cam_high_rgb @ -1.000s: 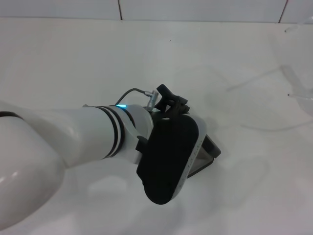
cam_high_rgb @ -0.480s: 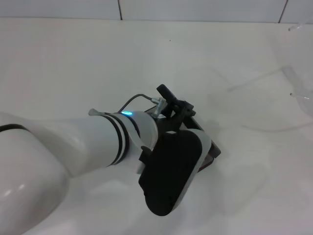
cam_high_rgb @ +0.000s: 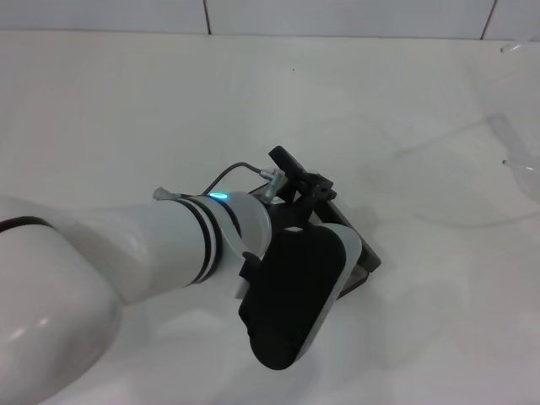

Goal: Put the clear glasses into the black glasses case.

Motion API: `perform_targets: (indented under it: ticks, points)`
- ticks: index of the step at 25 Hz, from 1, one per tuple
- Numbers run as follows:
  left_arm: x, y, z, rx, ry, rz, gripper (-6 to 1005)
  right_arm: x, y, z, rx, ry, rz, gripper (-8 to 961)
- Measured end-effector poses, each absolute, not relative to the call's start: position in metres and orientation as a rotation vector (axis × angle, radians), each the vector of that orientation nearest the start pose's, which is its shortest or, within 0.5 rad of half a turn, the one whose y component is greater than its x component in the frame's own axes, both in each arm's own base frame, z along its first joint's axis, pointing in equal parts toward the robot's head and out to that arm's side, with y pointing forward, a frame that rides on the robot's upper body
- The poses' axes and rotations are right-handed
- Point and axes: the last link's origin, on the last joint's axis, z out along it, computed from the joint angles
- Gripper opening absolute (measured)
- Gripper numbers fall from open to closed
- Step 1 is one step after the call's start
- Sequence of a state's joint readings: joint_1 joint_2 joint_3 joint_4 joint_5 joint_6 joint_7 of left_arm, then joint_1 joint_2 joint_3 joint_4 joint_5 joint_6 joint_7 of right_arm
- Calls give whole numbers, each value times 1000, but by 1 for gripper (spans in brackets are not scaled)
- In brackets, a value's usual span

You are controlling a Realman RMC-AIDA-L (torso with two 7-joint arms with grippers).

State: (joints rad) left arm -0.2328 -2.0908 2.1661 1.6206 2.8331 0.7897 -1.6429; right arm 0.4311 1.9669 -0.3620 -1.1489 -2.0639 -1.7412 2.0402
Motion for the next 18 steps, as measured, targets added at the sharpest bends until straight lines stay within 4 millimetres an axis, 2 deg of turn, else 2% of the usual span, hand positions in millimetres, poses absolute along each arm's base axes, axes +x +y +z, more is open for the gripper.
perform_targets:
  ticks: [15, 18]
  points:
    - [-129, 280, -107, -2369, 1186, 511, 391, 293, 318, 170, -2247, 1094, 698, 118]
    - [-129, 279, -107, -2375, 1169, 506, 279, 294, 318, 170, -2246, 1102, 703, 118]
